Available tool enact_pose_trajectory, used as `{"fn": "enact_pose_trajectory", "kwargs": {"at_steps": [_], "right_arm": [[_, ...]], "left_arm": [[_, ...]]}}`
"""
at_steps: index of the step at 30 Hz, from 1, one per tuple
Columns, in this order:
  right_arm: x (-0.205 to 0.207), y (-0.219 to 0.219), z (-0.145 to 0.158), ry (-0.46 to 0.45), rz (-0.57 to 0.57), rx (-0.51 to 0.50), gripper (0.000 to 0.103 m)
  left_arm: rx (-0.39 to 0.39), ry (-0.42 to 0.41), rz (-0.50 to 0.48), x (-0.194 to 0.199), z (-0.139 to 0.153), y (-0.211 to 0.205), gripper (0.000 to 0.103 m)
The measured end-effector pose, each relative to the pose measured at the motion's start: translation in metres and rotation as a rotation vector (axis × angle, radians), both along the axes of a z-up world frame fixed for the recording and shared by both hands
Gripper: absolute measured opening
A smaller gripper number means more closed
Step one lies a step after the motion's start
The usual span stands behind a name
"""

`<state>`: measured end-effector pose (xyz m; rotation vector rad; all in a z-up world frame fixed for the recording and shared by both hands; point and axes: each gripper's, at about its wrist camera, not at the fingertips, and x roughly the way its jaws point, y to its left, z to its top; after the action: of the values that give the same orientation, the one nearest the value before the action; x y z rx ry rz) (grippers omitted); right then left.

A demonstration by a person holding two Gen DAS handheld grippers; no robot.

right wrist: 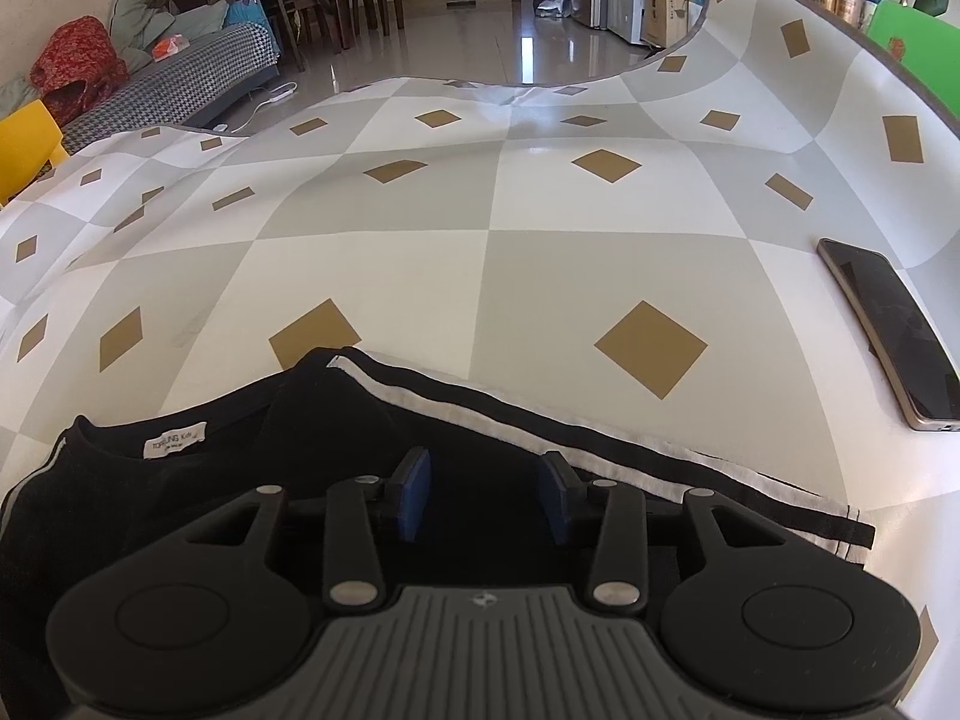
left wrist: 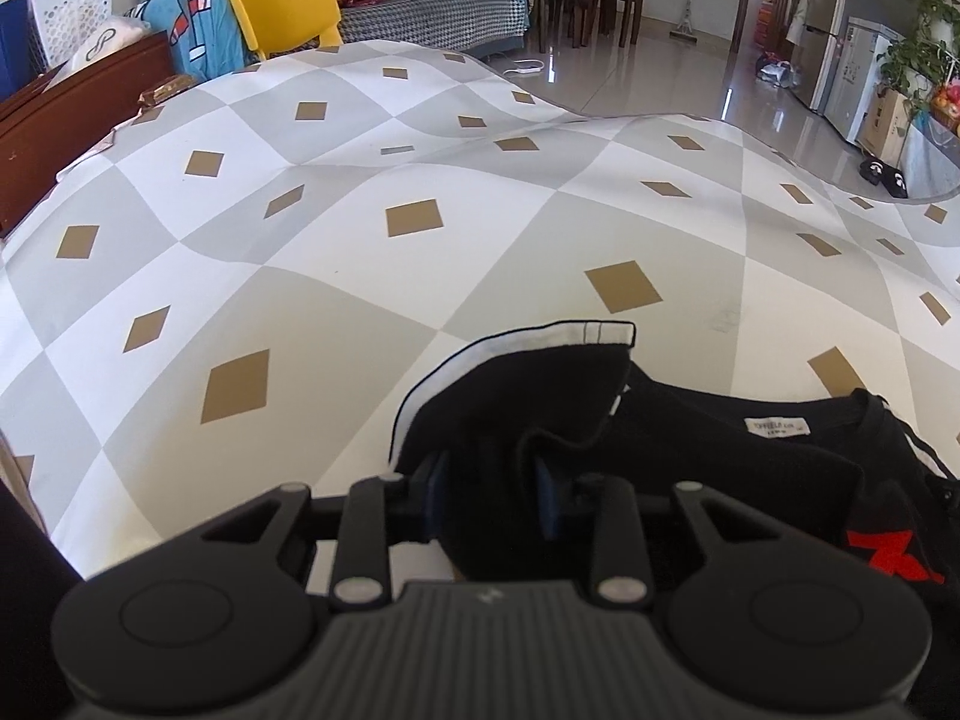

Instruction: Fold clothes

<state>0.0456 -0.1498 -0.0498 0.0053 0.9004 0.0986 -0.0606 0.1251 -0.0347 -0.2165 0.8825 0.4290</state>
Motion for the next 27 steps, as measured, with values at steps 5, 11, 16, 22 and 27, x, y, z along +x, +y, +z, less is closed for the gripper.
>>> {"fn": "enact_pose_trajectory", "kwargs": {"at_steps": [5, 11, 16, 22, 27], "right_arm": [[0.001, -0.001, 0.0, 0.004, -0.007, 0.006, 0.039], [0.001, -0.006, 0.001, 0.015, -0.042, 0.027, 0.038], [0.0, -0.007, 0.002, 0.023, -0.058, 0.021, 0.038], [0.0, -0.016, 0.004, 0.043, -0.091, 0.06, 0.038], [-0.001, -0.019, 0.007, 0.05, -0.099, 0.077, 0.038]], "left_arm": [[-0.002, 0.015, 0.041, -0.008, -0.001, 0.009, 0.028], [-0.003, 0.042, 0.077, -0.019, -0.003, 0.018, 0.032], [-0.02, 0.084, 0.141, -0.024, -0.009, 0.031, 0.04], [-0.009, 0.102, 0.19, -0.027, -0.011, 0.036, 0.06], [-0.009, 0.047, 0.223, -0.033, -0.001, 0.039, 0.075]]}}
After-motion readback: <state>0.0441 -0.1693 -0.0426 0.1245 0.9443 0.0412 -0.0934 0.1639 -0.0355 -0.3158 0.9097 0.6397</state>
